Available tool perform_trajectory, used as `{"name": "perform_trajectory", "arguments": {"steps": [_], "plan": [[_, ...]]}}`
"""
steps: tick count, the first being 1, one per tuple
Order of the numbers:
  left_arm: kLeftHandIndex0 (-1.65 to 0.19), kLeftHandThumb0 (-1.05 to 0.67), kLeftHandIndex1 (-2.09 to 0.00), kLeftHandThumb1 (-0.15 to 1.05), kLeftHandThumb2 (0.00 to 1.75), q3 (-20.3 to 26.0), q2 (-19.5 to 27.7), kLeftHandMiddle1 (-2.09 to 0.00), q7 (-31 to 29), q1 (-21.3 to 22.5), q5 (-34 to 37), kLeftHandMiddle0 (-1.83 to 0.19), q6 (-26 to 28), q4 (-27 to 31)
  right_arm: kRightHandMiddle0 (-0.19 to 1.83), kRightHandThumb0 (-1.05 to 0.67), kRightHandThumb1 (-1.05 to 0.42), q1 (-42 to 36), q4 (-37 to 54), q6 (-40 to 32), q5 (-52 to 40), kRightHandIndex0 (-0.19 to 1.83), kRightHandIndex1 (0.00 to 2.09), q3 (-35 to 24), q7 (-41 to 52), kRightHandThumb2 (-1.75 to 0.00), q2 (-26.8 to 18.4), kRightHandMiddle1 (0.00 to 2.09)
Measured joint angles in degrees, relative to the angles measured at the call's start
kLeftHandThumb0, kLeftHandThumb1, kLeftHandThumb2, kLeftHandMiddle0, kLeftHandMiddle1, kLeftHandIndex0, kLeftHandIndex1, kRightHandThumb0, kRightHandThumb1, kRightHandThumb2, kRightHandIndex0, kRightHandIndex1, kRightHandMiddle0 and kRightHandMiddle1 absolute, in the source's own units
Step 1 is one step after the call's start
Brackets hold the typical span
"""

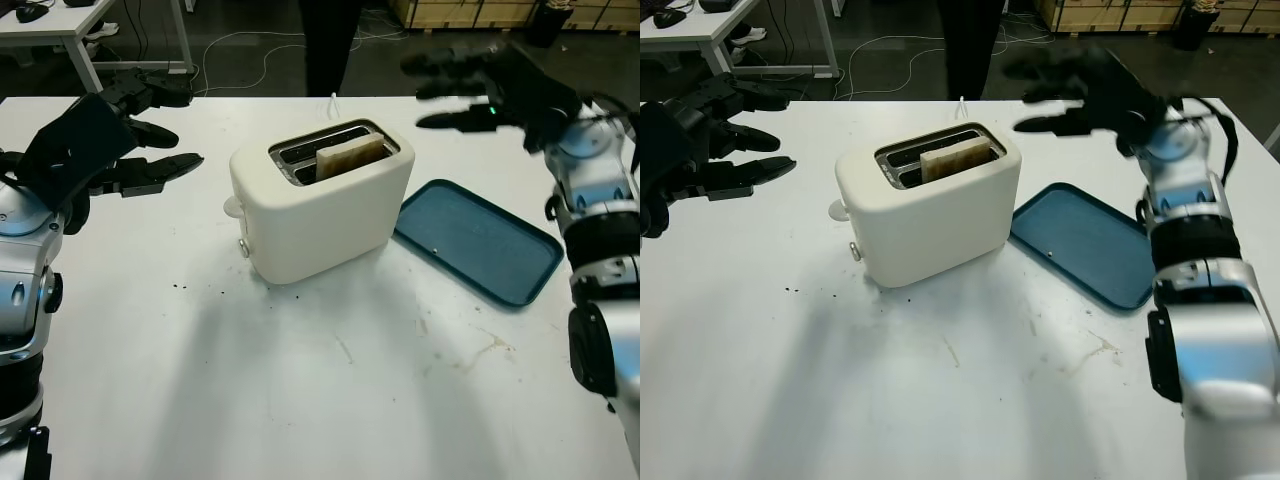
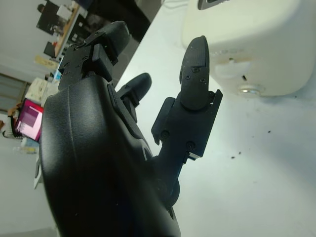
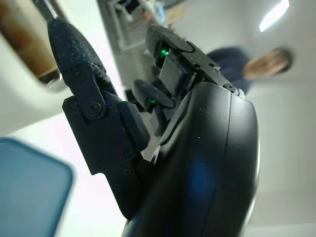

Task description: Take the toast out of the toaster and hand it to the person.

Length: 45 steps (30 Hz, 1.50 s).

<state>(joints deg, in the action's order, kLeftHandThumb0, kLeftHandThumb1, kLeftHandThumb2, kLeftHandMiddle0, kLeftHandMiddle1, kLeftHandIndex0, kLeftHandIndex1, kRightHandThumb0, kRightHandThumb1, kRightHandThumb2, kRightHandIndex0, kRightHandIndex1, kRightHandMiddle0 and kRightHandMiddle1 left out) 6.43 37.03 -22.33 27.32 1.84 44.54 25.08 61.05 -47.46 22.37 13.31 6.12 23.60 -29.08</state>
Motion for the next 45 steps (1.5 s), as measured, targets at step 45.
{"name": "perform_trajectory", "arguments": {"steps": [45], "plan": [[0.00,-0.36,-0.85,0.77,0.38,0.8,0.0,-1.07,0.0,-0.1,0.3,0.00,0.0,0.4,1.03,-0.37,-0.63,6.1,-6.0,9.4,17.8,0.74,0.90,16.5,-5.3,0.00,3.9,0.03]]}}
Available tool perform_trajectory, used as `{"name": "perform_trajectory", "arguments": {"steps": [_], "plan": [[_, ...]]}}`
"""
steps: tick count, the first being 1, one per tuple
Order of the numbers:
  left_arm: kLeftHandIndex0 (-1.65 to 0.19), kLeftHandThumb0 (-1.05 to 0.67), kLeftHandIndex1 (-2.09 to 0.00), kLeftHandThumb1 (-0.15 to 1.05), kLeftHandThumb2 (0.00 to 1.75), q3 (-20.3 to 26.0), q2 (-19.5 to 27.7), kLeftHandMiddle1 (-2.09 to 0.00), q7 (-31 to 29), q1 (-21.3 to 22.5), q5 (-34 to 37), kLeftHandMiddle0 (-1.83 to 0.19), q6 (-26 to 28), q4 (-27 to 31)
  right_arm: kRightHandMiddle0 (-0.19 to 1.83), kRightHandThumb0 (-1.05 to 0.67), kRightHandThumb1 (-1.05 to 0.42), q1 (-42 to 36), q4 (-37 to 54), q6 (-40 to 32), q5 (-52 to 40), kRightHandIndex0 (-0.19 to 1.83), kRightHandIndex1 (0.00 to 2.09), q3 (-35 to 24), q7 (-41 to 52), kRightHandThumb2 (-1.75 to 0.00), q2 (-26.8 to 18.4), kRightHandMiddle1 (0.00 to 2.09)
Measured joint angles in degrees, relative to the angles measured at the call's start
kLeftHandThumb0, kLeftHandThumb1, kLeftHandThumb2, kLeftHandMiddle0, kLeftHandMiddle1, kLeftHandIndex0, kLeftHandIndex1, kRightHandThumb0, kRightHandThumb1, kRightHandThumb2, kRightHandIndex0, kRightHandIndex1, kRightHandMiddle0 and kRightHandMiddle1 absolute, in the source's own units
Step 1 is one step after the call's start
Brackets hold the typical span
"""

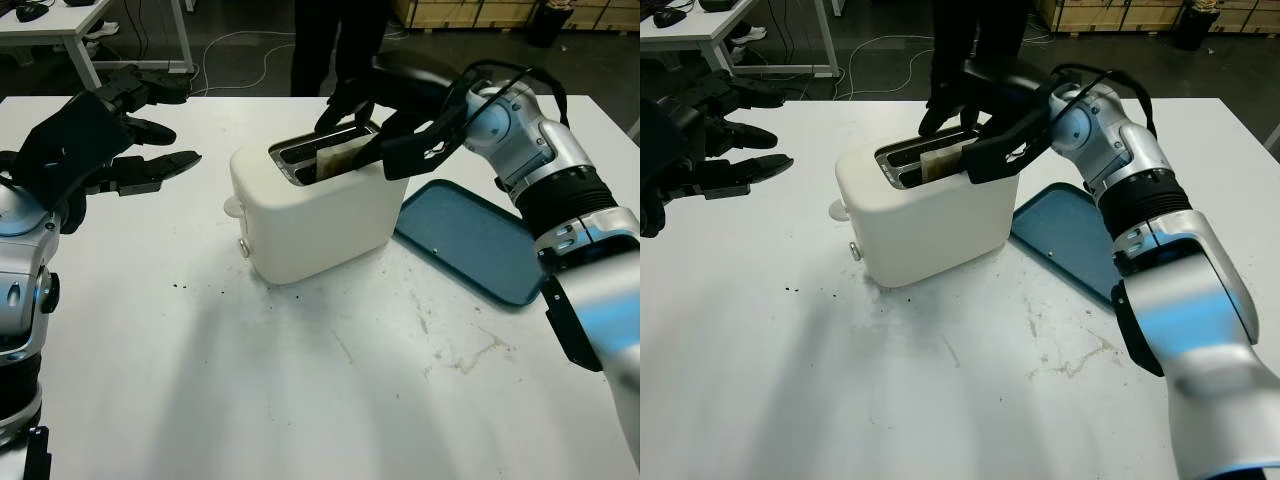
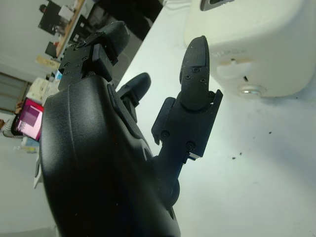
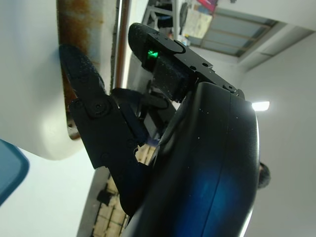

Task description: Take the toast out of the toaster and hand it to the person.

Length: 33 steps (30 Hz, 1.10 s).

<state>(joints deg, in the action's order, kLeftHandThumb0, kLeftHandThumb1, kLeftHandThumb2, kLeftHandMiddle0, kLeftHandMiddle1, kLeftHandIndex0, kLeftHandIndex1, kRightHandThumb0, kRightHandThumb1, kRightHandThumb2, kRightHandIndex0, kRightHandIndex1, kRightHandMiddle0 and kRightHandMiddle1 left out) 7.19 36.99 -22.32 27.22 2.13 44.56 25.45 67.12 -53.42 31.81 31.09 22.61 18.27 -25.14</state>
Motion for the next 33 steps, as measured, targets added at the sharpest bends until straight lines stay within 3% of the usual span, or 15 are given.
{"name": "perform_trajectory", "arguments": {"steps": [4,8,13,16,17,18,19,21,23,33], "plan": [[0.00,-0.38,-0.86,0.77,0.37,0.0,0.0,-1.07,0.0,0.0,0.0,0.00,0.0,0.0,1.07,-0.37,-0.65,0.0,-0.3,0.0,0.9,0.87,0.79,1.0,-0.8,0.00,0.0,0.03],[0.00,-0.38,-0.86,0.77,0.37,0.0,0.0,-1.08,0.0,0.0,0.0,0.00,0.0,0.0,1.19,-0.38,-0.65,-0.1,-0.9,0.2,1.5,0.92,1.31,1.7,-2.1,0.00,0.0,0.06],[0.00,-0.39,-0.87,0.77,0.37,0.0,0.0,-1.08,0.0,0.0,0.0,0.00,0.0,0.0,1.33,-0.47,-0.68,-0.1,-1.3,0.4,1.5,0.99,1.18,2.0,-2.5,-0.01,0.2,0.12],[0.00,-0.39,-0.86,0.78,0.36,0.0,0.0,-1.08,0.0,0.0,0.0,0.00,0.0,0.0,1.40,-0.56,-0.70,-0.1,-1.5,0.6,1.5,1.06,1.26,2.1,-3.3,-0.01,0.2,0.20],[0.00,-0.39,-0.86,0.78,0.36,0.0,0.0,-1.07,0.0,0.0,0.0,0.00,0.0,0.0,1.39,-0.57,-0.71,-0.1,-1.5,0.8,1.5,1.06,1.33,2.2,-3.9,-0.01,0.2,0.27],[0.00,-0.39,-0.85,0.78,0.36,0.0,0.0,-1.07,0.0,0.0,0.0,0.00,0.0,0.0,1.28,-0.60,-0.73,-0.3,-1.7,1.2,1.5,1.06,1.56,2.2,-4.9,0.00,0.2,0.56],[0.00,-0.39,-0.85,0.78,0.36,-0.1,0.0,-1.07,0.0,0.0,-0.1,0.00,0.0,0.0,1.20,-0.62,-0.75,-0.4,-1.9,1.8,1.5,1.06,1.64,2.2,-6.2,0.00,0.2,0.77],[0.00,-0.39,-0.85,0.79,0.36,-0.2,0.0,-1.07,0.0,0.0,-0.2,0.00,-0.1,0.0,1.05,-0.64,-0.78,-0.8,-2.3,3.3,2.3,1.09,1.72,2.4,-9.4,0.00,0.2,1.21],[0.00,-0.39,-0.85,0.79,0.35,-0.2,0.0,-1.07,0.0,0.0,-0.3,0.00,-0.1,0.0,0.97,-0.65,-0.82,-1.1,-2.5,4.2,3.7,1.11,1.74,2.7,-12.9,-0.01,0.2,1.47],[0.00,-0.39,-0.84,0.80,0.34,-0.2,0.0,-1.05,0.0,-0.1,-0.3,0.00,0.0,0.0,0.89,-0.60,-0.82,-0.1,-5.6,4.4,5.5,1.14,1.75,1.5,-19.6,0.00,0.6,1.73]]}}
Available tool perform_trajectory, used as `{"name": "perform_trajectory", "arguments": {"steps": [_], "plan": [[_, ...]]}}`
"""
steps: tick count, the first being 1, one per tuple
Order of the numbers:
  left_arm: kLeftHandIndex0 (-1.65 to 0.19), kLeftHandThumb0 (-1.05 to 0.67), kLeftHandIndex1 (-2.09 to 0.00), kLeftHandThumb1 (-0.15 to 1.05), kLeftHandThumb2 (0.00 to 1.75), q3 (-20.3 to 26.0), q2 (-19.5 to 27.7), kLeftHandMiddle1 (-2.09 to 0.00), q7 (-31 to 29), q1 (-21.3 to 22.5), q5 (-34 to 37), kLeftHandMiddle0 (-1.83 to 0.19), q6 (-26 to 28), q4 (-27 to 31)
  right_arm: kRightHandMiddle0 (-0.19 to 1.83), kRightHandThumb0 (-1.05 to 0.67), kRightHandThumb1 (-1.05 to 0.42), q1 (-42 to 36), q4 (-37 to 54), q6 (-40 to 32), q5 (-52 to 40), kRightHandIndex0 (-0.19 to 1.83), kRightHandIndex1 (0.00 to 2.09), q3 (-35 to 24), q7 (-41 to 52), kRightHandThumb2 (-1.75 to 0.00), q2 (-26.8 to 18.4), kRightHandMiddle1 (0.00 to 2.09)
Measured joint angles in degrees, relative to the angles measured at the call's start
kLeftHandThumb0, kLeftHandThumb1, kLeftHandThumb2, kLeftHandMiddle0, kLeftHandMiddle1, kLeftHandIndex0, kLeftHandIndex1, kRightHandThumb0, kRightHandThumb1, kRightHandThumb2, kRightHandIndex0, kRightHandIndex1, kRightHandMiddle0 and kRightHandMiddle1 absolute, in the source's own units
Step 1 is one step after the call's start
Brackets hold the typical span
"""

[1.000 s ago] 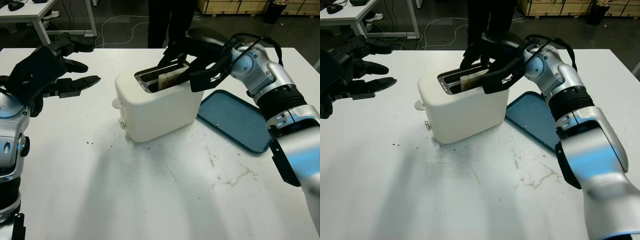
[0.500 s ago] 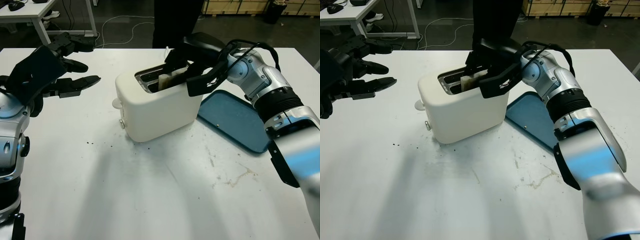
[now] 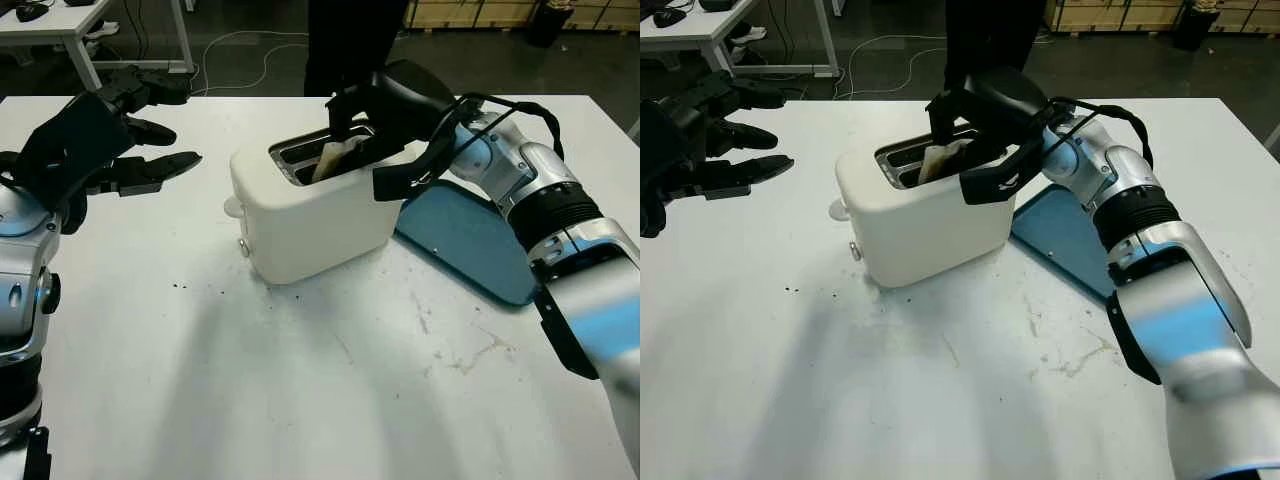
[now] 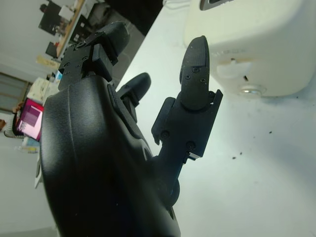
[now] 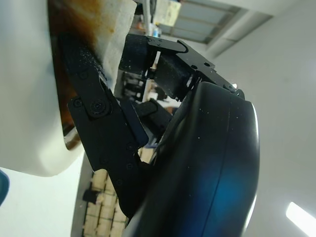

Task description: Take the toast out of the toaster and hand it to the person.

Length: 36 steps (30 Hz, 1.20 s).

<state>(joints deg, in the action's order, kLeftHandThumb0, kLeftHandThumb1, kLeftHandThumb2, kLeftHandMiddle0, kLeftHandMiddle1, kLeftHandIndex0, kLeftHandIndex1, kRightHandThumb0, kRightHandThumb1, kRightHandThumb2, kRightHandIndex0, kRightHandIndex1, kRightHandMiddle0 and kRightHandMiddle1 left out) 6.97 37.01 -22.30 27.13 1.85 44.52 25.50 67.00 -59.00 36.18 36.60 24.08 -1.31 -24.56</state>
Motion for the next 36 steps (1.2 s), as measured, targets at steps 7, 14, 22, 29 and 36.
{"name": "perform_trajectory", "arguments": {"steps": [7,14,22,29,36], "plan": [[0.00,-0.38,-0.82,0.81,0.33,0.0,0.0,-1.03,0.0,-0.1,0.0,0.00,0.0,0.0,0.85,-0.53,-0.82,3.1,-3.1,-0.3,-2.4,1.07,1.75,-3.4,0.5,0.00,0.0,1.74],[0.00,-0.40,-0.82,0.81,0.32,0.0,0.0,-1.05,0.0,-0.1,0.0,0.00,0.0,0.0,0.94,-0.53,-0.81,4.6,-5.8,-1.4,-6.9,1.09,1.72,-7.3,3.8,0.00,0.2,1.65],[0.00,-0.41,-0.85,0.81,0.31,0.0,0.0,-1.07,0.0,-0.2,0.0,0.00,0.0,0.0,1.04,-0.50,-0.85,6.9,-6.4,-8.7,-15.8,1.15,1.29,-14.4,11.1,0.00,0.4,1.15],[0.00,-0.40,-0.86,0.82,0.31,0.0,0.0,-1.08,0.0,-0.3,0.0,0.00,0.0,0.0,1.05,-0.49,-0.87,7.4,-9.3,-20.2,-22.2,1.07,1.42,-21.1,13.4,0.00,-0.6,1.02],[0.00,-0.40,-0.87,0.82,0.30,0.0,0.0,-1.09,0.0,-0.3,0.0,0.00,-0.4,-0.1,1.06,-0.51,-0.82,7.3,-10.7,-25.3,-27.0,1.07,1.39,-26.6,11.9,0.00,-1.7,1.02]]}}
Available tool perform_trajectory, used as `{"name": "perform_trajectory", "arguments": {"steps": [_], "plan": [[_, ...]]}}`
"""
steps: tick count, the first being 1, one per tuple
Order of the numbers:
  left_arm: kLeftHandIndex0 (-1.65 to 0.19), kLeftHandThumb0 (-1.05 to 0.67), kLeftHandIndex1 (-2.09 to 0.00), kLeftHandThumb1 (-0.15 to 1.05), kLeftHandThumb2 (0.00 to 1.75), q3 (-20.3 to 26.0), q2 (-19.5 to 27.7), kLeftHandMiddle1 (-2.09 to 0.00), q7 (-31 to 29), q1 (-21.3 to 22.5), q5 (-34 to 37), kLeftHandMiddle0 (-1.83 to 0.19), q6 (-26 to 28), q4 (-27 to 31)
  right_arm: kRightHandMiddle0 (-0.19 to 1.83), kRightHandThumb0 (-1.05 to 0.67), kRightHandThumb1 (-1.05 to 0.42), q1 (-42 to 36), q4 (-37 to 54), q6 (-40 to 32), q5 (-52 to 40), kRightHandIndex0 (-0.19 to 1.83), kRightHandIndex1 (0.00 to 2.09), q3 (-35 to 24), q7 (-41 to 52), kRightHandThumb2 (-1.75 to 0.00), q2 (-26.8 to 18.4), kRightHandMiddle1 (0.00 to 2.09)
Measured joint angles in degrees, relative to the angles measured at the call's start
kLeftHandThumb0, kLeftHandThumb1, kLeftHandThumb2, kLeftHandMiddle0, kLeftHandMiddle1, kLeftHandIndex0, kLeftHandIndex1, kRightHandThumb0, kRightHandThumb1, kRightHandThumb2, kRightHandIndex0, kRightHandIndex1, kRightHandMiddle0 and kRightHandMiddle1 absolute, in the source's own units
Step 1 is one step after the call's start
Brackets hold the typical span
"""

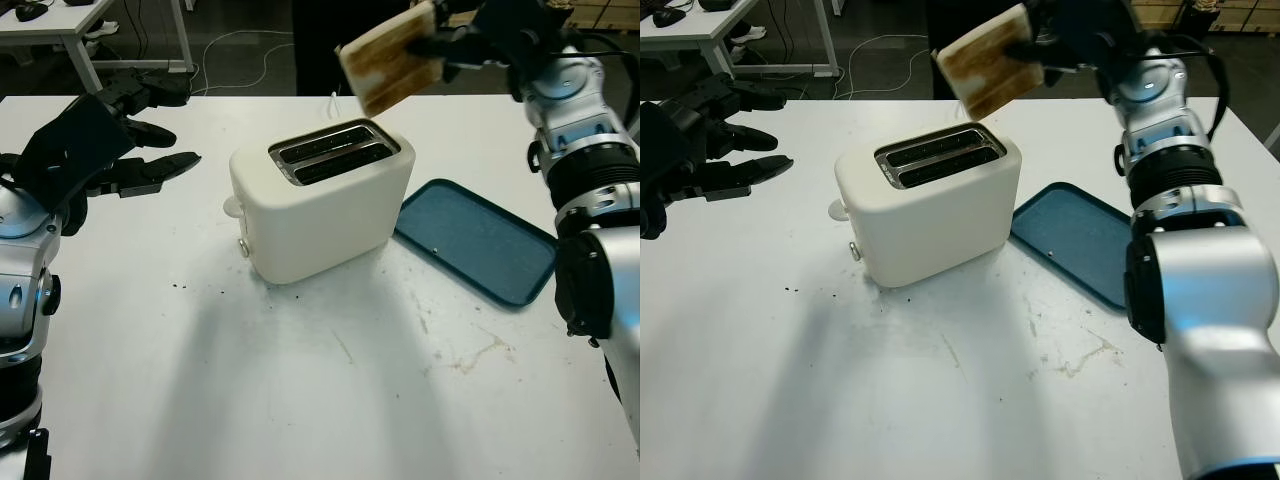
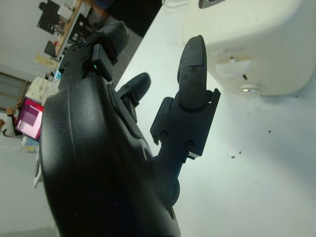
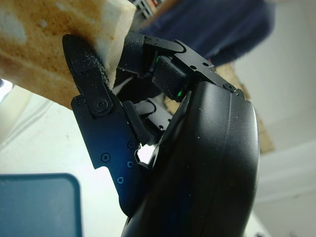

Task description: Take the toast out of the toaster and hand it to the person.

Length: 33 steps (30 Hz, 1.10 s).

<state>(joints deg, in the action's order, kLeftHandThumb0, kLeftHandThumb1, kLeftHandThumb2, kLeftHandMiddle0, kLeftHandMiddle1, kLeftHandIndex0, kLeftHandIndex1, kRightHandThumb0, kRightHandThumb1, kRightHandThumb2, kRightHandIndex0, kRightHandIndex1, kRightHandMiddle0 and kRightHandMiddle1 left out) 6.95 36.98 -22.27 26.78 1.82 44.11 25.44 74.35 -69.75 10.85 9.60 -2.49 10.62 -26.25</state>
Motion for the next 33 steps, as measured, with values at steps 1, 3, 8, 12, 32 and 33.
{"name": "perform_trajectory", "arguments": {"steps": [1,3,8,12,32,33], "plan": [[0.00,-0.40,-0.88,0.82,0.30,0.0,0.0,-1.09,0.0,0.0,0.0,0.00,-0.2,0.0,1.06,-0.49,-0.83,0.0,-0.1,-0.4,-0.4,1.08,1.35,-0.7,-0.8,0.00,0.0,0.97],[0.00,-0.41,-0.88,0.82,0.29,0.0,0.0,-1.10,0.0,-0.1,0.0,0.00,-0.4,-0.1,1.08,-0.46,-0.82,0.0,-0.2,-0.7,-1.0,1.09,1.35,-1.5,-2.4,0.00,0.0,0.94],[0.00,-0.40,-0.88,0.82,0.29,0.0,0.0,-1.09,0.0,-0.1,0.0,0.00,-0.4,-0.2,1.09,-0.43,-0.81,-0.5,-1.6,-0.7,-2.3,1.09,1.41,-3.6,-6.2,0.00,0.0,0.97],[0.00,-0.39,-0.90,0.82,0.30,0.0,-0.1,-1.09,0.0,-0.1,0.0,0.00,-0.4,-0.2,1.15,-0.41,-0.81,-0.9,-3.0,-0.8,-2.9,1.00,1.46,-5.3,-10.9,0.00,0.5,0.63],[0.00,-0.41,-0.87,0.82,0.31,-0.1,-0.2,-1.08,0.0,-0.2,0.0,0.00,-0.4,-0.1,0.43,-0.34,-0.80,-1.3,-6.8,-7.3,0.0,0.86,1.19,-3.8,-25.9,-0.01,6.7,0.02],[0.00,-0.40,-0.87,0.82,0.31,-0.1,-0.2,-1.08,0.0,-0.2,0.0,0.00,-0.4,-0.1,0.50,-0.34,-0.79,-1.3,-6.8,-7.3,0.0,0.86,1.21,-3.8,-26.3,0.00,6.9,0.10]]}}
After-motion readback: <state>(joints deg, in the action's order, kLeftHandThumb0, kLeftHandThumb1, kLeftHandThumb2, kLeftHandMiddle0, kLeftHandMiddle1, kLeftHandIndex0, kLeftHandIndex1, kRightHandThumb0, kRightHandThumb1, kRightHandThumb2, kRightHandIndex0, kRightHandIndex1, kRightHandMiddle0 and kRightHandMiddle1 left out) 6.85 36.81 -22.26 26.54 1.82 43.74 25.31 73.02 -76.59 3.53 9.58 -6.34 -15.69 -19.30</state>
